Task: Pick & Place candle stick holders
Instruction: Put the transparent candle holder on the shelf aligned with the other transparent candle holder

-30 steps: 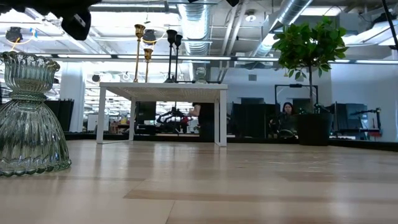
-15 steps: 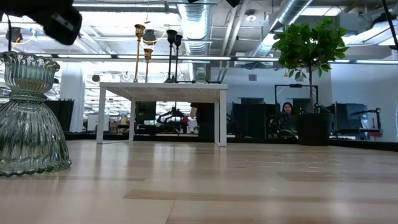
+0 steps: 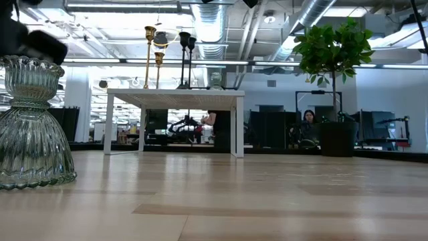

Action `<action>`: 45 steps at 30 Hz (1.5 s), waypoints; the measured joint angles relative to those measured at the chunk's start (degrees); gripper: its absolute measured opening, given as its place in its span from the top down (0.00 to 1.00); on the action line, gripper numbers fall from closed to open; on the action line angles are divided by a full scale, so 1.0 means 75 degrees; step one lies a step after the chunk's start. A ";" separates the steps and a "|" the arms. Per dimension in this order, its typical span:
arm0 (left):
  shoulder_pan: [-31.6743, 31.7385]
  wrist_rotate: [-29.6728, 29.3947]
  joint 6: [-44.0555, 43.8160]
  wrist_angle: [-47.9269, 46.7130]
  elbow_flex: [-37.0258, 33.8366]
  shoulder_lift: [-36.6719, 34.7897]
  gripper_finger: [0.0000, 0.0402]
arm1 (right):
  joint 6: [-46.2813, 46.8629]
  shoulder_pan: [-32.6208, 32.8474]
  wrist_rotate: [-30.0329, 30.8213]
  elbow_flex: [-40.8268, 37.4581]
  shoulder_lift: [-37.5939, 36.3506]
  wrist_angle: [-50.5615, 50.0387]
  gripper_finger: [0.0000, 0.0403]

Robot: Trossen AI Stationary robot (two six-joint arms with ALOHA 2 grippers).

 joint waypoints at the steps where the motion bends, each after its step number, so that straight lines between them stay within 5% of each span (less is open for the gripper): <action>1: -0.0006 0.0198 -0.0164 -0.0132 -0.0002 0.0044 0.99 | -0.0003 0.0000 -0.0003 0.0000 0.0000 -0.0003 1.00; 13: 0.0271 0.0339 -0.0285 0.0244 -0.0002 0.1034 0.87 | -0.0003 -0.0003 -0.0210 0.0000 0.0000 -0.0180 1.00; 33: 0.0562 0.0658 -0.0276 0.3735 -0.0002 0.3479 0.27 | -0.0003 -0.0003 -0.0210 0.0000 0.0000 -0.0507 1.00; 45: 0.0933 0.0659 -0.0285 0.5454 -0.0002 0.4645 0.24 | -0.0003 -0.0003 -0.0207 0.0000 0.0000 -0.1137 1.00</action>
